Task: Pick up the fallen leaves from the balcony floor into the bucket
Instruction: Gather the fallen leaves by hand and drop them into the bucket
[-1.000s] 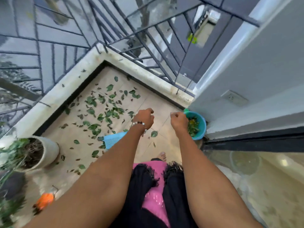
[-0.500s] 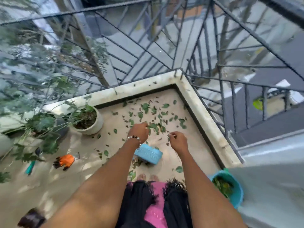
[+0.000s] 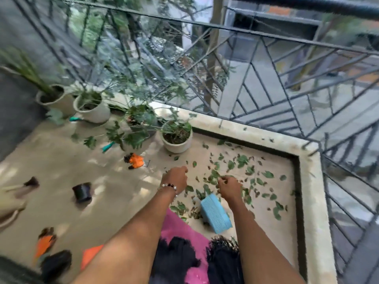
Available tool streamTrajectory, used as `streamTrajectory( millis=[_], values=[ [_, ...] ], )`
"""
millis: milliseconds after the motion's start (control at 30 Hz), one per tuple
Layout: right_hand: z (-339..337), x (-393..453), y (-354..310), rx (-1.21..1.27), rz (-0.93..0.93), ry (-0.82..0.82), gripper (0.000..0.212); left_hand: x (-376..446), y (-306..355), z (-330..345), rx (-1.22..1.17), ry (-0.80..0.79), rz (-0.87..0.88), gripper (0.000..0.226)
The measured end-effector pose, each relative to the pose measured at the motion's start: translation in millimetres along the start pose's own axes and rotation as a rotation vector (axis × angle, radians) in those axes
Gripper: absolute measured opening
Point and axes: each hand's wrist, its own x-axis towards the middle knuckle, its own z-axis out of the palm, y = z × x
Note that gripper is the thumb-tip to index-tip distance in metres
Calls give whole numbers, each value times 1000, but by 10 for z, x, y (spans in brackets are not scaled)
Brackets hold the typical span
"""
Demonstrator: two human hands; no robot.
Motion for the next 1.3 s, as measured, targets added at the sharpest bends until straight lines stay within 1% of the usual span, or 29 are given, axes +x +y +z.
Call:
streamTrajectory(
  millis=[133, 200, 333, 467, 567, 733, 767, 800, 867, 967, 1100, 1167, 1300],
  values=[
    [247, 0, -357, -33, -87, -99, 20, 122, -283, -218, -18, 31, -40, 38],
    [366, 85, -482, -15, -81, -140, 18, 222, -392, -333, -13, 48, -58, 39],
    [607, 416, -615, 52, -48, -123, 19, 493, -634, -448, -13, 16, -60, 38],
    [759, 622, -938, 80, 15, -32, 19, 992, -997, -562, 28, -66, 19, 40],
    [942, 816, -1193, 98, 76, 115, 19, 1519, -1352, -742, 65, -125, 118, 37],
    [1476, 956, -1648, 183, 297, 350, 24, 2219, -2067, -1301, 165, -192, 252, 31],
    [1521, 928, -1735, 183, 311, 381, 23, 2272, -2117, -1377, 169, -201, 264, 31],
    [1717, 876, -1955, 222, 347, 421, 20, 2395, -2282, -1585, 205, -217, 301, 32],
    [1850, 743, -2221, 202, 346, 424, 16, 2451, -2377, -1750, 206, -211, 310, 35],
    [2097, 531, -2485, 300, 393, 461, 17, 2565, -2553, -1933, 210, -256, 373, 33],
    [2253, 395, -2485, 450, 482, 532, 21, 2627, -2660, -1933, 231, -299, 448, 28],
    [2298, 366, -2441, 488, 512, 544, 19, 2625, -2654, -1913, 247, -317, 472, 27],
    [2432, 434, -2358, 484, 520, 540, 12, 2648, -2596, -1820, 238, -348, 508, 25]
  ],
)
